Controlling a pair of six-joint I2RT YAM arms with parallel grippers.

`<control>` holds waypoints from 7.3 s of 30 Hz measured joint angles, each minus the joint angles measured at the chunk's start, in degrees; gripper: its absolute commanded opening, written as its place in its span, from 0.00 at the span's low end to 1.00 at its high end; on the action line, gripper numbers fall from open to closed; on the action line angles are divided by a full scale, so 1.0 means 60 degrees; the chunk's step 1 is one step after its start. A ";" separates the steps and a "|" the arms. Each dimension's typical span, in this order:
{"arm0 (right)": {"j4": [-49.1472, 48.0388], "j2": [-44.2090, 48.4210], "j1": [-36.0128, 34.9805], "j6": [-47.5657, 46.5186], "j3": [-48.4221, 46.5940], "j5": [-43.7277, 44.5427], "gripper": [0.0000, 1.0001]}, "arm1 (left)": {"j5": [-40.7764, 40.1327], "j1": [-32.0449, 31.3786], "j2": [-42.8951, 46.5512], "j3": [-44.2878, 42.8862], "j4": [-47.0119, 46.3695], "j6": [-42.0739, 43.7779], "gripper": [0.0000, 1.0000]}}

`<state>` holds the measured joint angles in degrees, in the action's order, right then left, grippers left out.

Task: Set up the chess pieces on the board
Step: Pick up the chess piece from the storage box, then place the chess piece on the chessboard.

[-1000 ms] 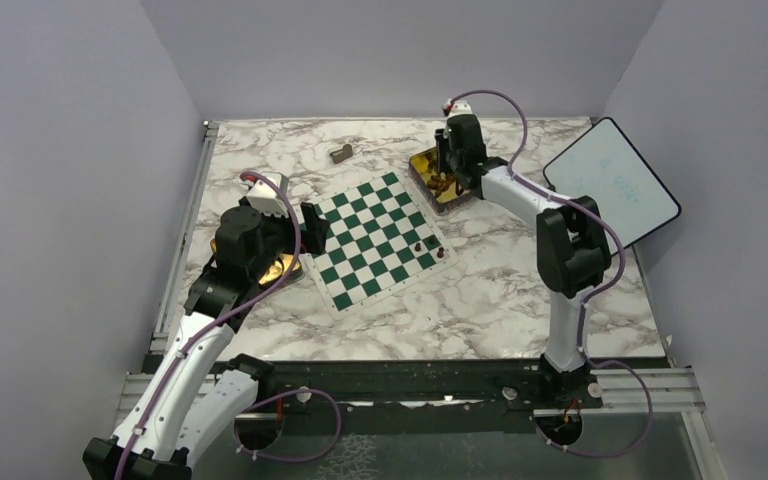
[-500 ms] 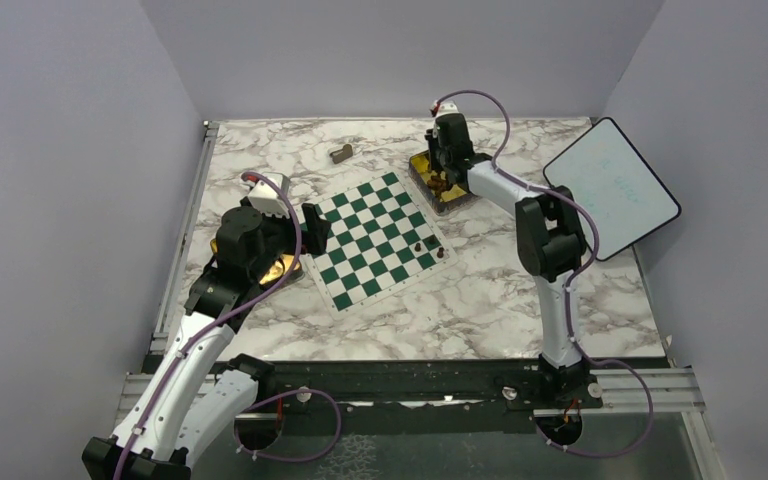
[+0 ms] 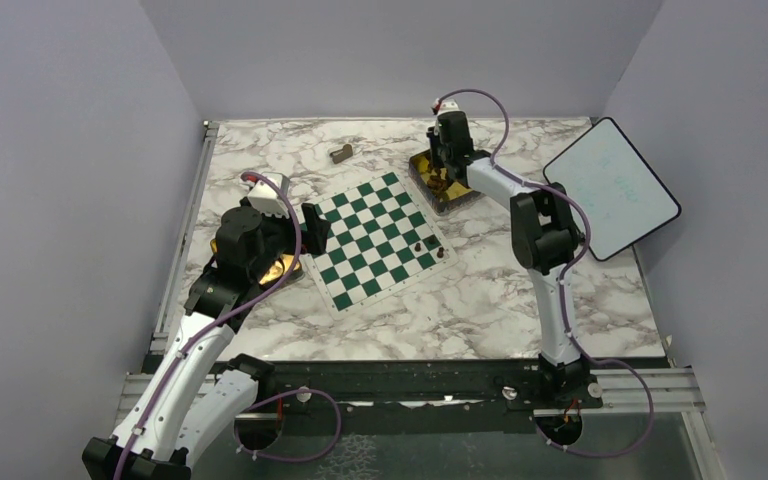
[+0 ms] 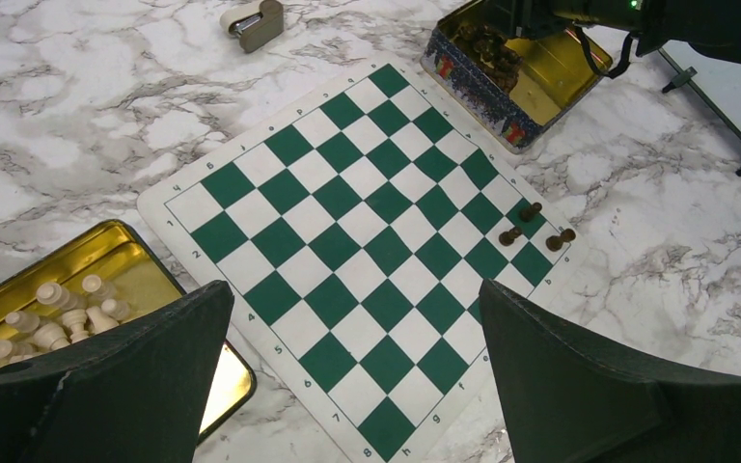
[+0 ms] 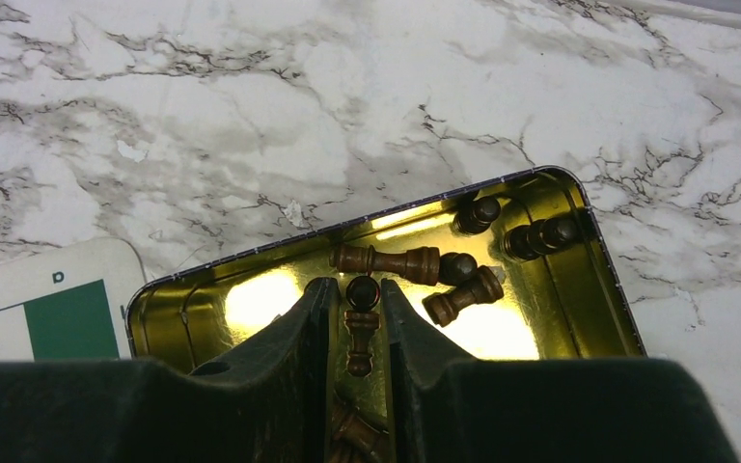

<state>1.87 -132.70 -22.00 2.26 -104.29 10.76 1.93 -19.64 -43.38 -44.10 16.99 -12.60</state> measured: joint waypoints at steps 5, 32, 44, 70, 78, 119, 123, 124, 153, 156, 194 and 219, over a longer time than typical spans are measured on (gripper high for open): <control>0.0000 -0.0153 0.0011 -0.0004 -0.0109 0.0004 0.27 | 0.0000 0.0000 0.0000 0.0000 0.0004 0.0000 0.99; 0.0036 -0.0641 0.0124 0.0007 -0.0444 0.0000 0.25 | 0.0000 0.0000 0.0000 0.0000 0.0004 0.0004 0.99; 0.0175 -0.0761 0.0127 0.0029 -0.0477 -0.0022 0.16 | 0.0000 0.0000 0.0000 0.0000 0.0004 0.0004 0.99; 0.0280 0.1188 0.0127 -0.0565 0.0641 -0.0022 0.15 | 0.0000 0.0000 -0.0004 0.0000 0.0004 0.0000 0.99; 0.0124 0.2492 0.0127 -0.0033 0.2382 -0.0470 0.15 | 0.0000 0.0000 -0.0004 0.0000 0.0004 0.0004 0.99; -0.2051 0.6433 -0.3723 0.1450 0.8735 -0.0765 0.16 | 0.0018 -0.0044 0.0000 0.0004 0.0000 0.0000 0.99; -0.2302 0.6200 -0.3756 0.1443 0.8903 -0.0663 0.16 | 0.0018 -0.0044 0.0000 0.0004 0.0000 0.0000 0.99; -0.2346 0.6153 -0.3767 0.1439 0.8947 -0.0656 0.16 | 0.0018 -0.0044 0.0000 0.0004 0.0000 0.0000 0.99; -0.2816 0.5275 -0.3847 0.1359 0.9129 -0.0357 0.16 | 0.0015 -0.0044 0.0000 0.0004 0.0000 0.0000 0.99; -0.2820 0.5275 -0.3847 0.1359 0.9125 -0.0353 0.16 | 0.0015 -0.0044 0.0000 0.0004 0.0000 0.0000 0.99; -0.2692 0.5166 -0.3883 0.1264 0.8819 0.0051 0.16 | 0.0015 -0.0044 0.0026 0.0007 0.0000 0.0000 0.99; -0.2583 0.5045 -0.3887 0.1450 0.8819 0.0029 0.34 | 0.0007 -0.0044 0.0197 0.0018 0.0004 0.0000 0.99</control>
<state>-13.63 -102.43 -45.32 10.96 -51.37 10.94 1.98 -19.90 -42.19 -43.99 17.02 -12.60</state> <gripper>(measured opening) 0.302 0.990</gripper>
